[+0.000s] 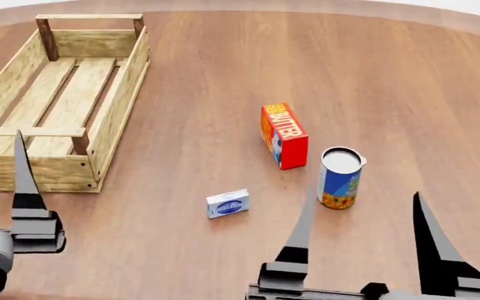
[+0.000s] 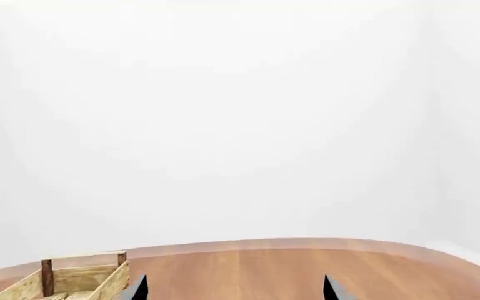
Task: Pick up the cream cheese and put it in the tray.
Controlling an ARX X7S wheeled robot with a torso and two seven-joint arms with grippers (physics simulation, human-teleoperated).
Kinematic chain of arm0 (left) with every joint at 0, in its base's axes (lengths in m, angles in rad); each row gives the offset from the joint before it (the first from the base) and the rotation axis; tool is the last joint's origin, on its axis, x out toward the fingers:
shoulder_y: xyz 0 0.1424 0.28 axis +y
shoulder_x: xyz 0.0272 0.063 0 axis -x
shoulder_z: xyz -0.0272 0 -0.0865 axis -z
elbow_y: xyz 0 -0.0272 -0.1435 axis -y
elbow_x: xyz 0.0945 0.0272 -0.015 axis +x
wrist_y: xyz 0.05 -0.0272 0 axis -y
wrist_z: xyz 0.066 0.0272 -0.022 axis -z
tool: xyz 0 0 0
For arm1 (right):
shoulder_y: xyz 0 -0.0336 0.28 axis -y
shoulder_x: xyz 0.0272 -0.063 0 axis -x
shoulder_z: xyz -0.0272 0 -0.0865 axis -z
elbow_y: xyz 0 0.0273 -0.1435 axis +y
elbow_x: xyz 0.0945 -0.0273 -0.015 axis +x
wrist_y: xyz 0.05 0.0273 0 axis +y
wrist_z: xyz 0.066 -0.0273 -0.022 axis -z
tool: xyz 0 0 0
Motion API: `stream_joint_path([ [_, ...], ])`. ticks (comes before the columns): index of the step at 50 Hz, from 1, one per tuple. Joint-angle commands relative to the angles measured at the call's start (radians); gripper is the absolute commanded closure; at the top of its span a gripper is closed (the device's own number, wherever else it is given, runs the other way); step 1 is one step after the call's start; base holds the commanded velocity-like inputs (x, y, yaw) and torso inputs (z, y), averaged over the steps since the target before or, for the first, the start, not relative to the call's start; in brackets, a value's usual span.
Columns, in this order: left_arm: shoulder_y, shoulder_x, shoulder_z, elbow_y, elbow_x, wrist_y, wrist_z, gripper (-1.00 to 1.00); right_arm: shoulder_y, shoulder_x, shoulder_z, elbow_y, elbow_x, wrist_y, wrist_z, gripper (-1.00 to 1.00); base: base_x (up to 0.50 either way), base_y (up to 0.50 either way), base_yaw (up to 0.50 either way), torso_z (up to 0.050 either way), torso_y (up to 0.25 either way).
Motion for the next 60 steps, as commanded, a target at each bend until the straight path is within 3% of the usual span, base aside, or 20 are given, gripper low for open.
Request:
stream_joint_path([
  [1,-0.019,0.015,-0.056,0.329,0.205,-0.201,0.032,-1.0,0.023,0.191,-0.066,-0.173,0.179,0.041,0.256,-1.0,0.0,0.0,0.0,0.0,0.0],
  [2,-0.01,0.111,-0.122,0.329,0.274,-0.134,0.139,-1.0,0.029,0.233,-0.088,-0.173,0.205,0.024,0.306,-1.0,0.0,0.0,0.0,0.0,0.0],
  [3,-0.004,0.119,-0.149,0.329,0.264,-0.11,0.141,-1.0,0.034,0.256,-0.1,-0.172,0.222,0.016,0.338,-1.0,0.0,0.0,0.0,0.0,0.0],
  [10,0.045,0.119,-0.296,0.329,0.226,-0.007,0.021,-1.0,0.087,0.401,-0.219,-0.172,0.311,-0.048,0.528,-1.0,0.0,0.0,0.0,0.0,0.0],
  [18,0.072,0.119,-0.349,0.329,0.241,0.044,-0.086,-1.0,0.2,0.595,-0.405,-0.172,0.395,-0.174,0.761,-1.0,0.0,0.0,0.0,0.0,0.0],
  [29,0.052,0.119,-0.284,0.329,0.29,0.016,-0.062,-1.0,0.24,0.633,-0.461,-0.165,0.394,-0.205,0.837,-1.0,0.01,0.02,0.0,0.0,0.0],
  [60,0.042,0.119,-0.245,0.329,0.305,0.003,-0.055,-1.0,0.263,0.656,-0.518,-0.142,0.385,-0.252,0.861,-1.0,0.17,0.42,0.0,0.0,0.0],
])
